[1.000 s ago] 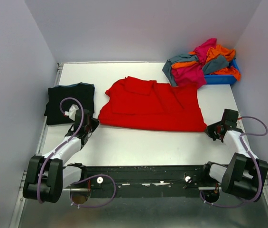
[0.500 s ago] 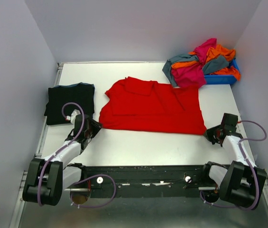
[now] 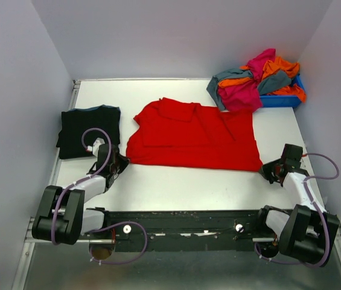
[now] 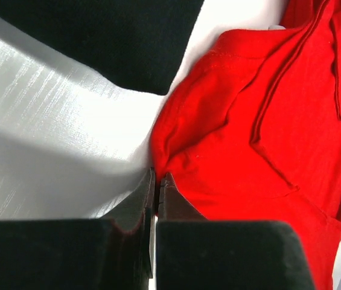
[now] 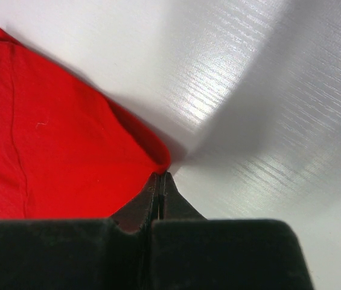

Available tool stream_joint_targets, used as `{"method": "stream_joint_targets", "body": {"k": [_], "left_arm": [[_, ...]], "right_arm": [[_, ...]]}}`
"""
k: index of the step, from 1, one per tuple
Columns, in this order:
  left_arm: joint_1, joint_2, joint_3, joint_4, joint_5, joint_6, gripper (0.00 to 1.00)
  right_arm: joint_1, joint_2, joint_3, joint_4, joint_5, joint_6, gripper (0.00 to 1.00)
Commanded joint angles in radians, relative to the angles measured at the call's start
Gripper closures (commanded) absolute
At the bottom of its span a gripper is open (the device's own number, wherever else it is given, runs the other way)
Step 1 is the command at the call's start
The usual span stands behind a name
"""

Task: Fold and stack the t-shirts
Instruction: Fold the flattened tshirt in 1/3 of the way

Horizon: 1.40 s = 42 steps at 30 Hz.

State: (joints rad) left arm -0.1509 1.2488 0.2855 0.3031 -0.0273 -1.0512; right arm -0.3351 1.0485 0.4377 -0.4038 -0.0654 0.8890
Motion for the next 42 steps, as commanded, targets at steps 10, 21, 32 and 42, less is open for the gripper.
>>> {"method": "stream_joint_targets", "body": {"k": [10,21,32,42], "left_arm": [[0.011,-0.178,0.367,-0.352,-0.025,0.097,1.0],[0.013,-0.536,0.233,-0.645,-0.034,0.092,1.0],[-0.082,-0.931,-0.04,-0.88,-0.051,-0.095,1.0],[-0.088,-0.937,-0.02,-0.952,-0.138,-0.138,1.0]], "right_arm": [[-0.008,-0.005,0.37,-0.236,-0.033,0.01,0.99],[-0.01,-0.224,0.238,-0.409,-0.071,-0.033,0.99],[-0.01,-0.577,0.052,-0.579,0.002,-0.052,0.99],[-0.01,-0.556,0.055,-0.578,0.018,-0.032,0.99]]}}
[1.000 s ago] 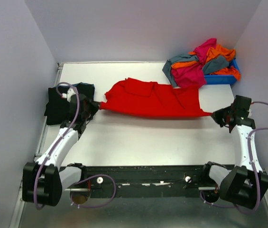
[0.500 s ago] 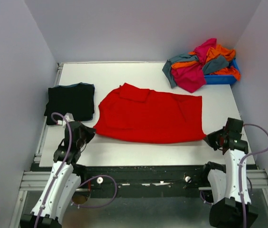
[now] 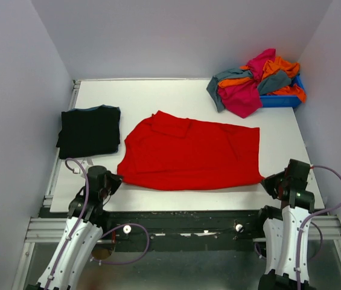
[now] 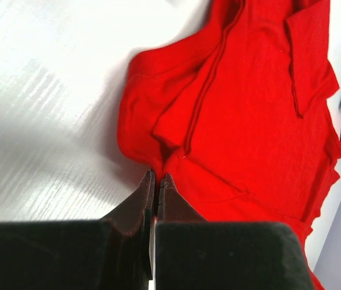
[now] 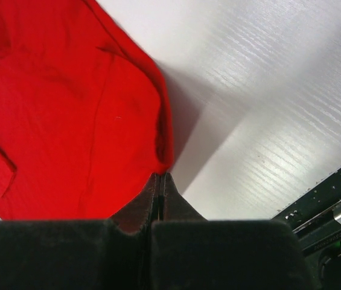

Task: Fold and stack the t-shirts
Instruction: Fold the flattened tshirt in 1/3 of the way

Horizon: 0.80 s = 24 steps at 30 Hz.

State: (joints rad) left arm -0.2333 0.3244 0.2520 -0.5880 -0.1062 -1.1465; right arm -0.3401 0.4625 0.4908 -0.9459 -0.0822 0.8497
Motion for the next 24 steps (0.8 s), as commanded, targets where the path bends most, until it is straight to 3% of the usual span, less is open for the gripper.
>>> {"method": "stream_joint_targets", "body": {"k": [1,6,10,16,19,21,24], "left_arm": [[-0.006,-0.024,0.012,-0.061,-0.066,-0.044,1.0],[-0.006,-0.03,0.0,-0.027,-0.066,-0.035,1.0],[-0.006,0.063,0.027,0.098,-0.07,-0.018,1.0],[-0.003,0.362,0.445,0.122,-0.193,0.135,1.0],[0.0,0.462,0.7,0.041,-0.214,0.191,1.0],[0.0,0.427,0.695,0.043,-0.227,0.185,1.0],[0.0,0.316,0.525,0.06,-0.205,0.131,1.0]], "right_arm": [[-0.005,0.03,0.006,-0.037,0.038,0.005,0.99],[-0.005,-0.025,-0.037,-0.007,0.036,0.029,0.99],[-0.005,0.007,-0.043,0.088,0.015,0.077,0.99],[-0.007,0.304,0.317,0.127,-0.005,0.048,0.99],[-0.007,0.409,0.556,0.027,-0.048,0.032,0.99],[-0.007,0.392,0.582,0.003,-0.027,0.048,0.99],[-0.007,0.299,0.407,0.053,-0.022,0.068,0.99]]}}
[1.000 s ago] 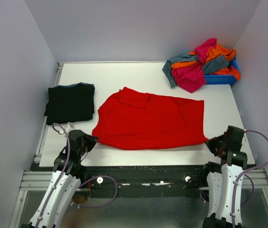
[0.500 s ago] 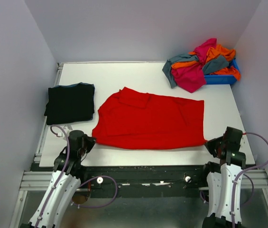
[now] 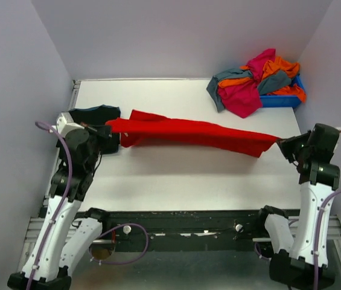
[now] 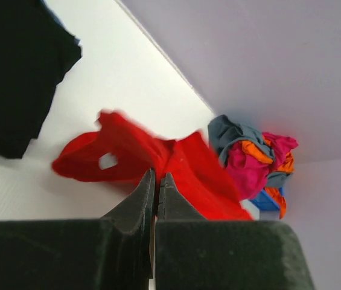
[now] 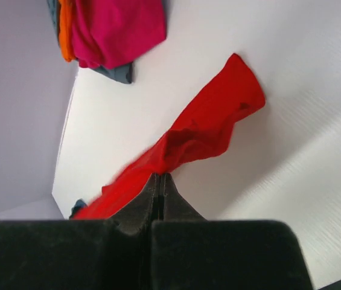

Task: Fold and stack the t-shirts
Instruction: Fold the flattened tshirt in 1/3 of the way

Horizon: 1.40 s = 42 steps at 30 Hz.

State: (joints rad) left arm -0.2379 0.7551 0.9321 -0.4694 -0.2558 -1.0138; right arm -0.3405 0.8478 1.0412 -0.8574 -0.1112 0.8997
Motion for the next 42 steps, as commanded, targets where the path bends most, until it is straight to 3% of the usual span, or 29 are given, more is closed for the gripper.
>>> {"method": "stream_joint_targets", "body": {"k": [1,6,12,17,22,27,31,35,39,42], "left_arm": [[0.005,-0.149,-0.212,-0.09,-0.048,-0.02,1.0],[0.005,-0.325,-0.445,-0.199,-0.008,-0.146,1.0],[0.006,-0.5,-0.498,-0.302,-0.031,-0.195,1.0],[0.005,-0.438,-0.484,-0.232,-0.028,-0.169,1.0],[0.006,-0.288,-0.431,-0.063,-0.051,-0.102,1.0],[0.008,-0.004,-0.158,0.05,-0.123,0.015,1.0],[0.018,0.182,0.205,0.012,-0.126,0.115,1.0],[0.018,0.205,0.471,-0.077,-0.132,0.178,1.0],[0.018,0.158,0.6,-0.121,-0.135,0.216,1.0],[0.018,0.206,0.706,-0.161,-0.155,0.242,1.0]], "right_arm": [[-0.006,-0.11,-0.229,-0.035,0.007,0.019,0.99],[-0.006,-0.177,-0.437,-0.028,0.002,0.005,0.99],[-0.006,-0.248,-0.461,-0.075,0.031,-0.041,0.99],[-0.006,-0.248,-0.432,-0.04,0.059,-0.05,0.99],[-0.006,-0.109,-0.37,0.052,0.035,-0.053,0.99],[-0.006,0.077,-0.152,0.115,-0.054,-0.036,0.99],[-0.006,0.166,0.138,0.046,-0.11,-0.05,0.99],[-0.006,0.131,0.371,-0.058,-0.078,-0.074,0.99],[-0.006,0.054,0.466,-0.075,-0.09,-0.084,0.99],[-0.006,0.071,0.522,-0.054,-0.108,-0.068,0.99]]}}
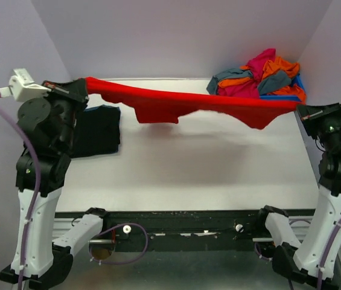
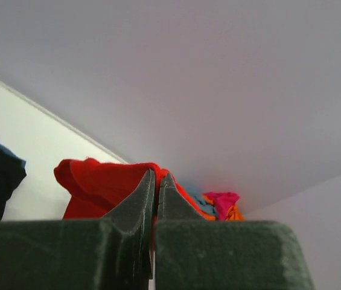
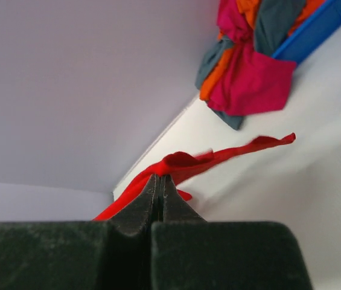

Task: Fold and stack the t-shirts
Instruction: Fold the flattened tshirt in 1/3 of the way

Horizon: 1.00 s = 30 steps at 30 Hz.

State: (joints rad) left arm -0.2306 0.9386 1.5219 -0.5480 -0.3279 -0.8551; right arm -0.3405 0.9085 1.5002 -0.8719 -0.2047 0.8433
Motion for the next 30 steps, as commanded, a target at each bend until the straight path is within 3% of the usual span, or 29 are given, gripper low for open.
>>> {"method": "stream_joint_targets", "body": {"k": [1,5,13,22,26,30], "left_arm": [[0.011,0.055,0.129,-0.079,-0.092,0.087,1.0],[0.017,0.196,0.201,-0.043,-0.112,0.096,1.0],[0.137,0.495,0.332,0.029,0.072,0.008,1.0],[0.166,0.828,0.888,-0.096,0.162,0.025,1.0],[0.171,0.833,0.873,-0.011,0.216,0.01,1.0],[0.175,0.769,0.698,0.046,0.201,0.016,1.0]], "right_arm": [[-0.006,0.038,0.081,-0.041,-0.022,-0.004,0.99],[-0.006,0.188,0.141,-0.012,-0.074,0.023,0.99],[-0.006,0.484,0.29,0.06,-0.147,0.069,0.99],[-0.008,0.82,0.813,-0.076,-0.226,0.082,0.99],[-0.009,0.86,0.835,-0.047,-0.265,0.105,0.99],[-0.011,0.827,0.677,0.023,-0.275,0.091,0.99]]}}
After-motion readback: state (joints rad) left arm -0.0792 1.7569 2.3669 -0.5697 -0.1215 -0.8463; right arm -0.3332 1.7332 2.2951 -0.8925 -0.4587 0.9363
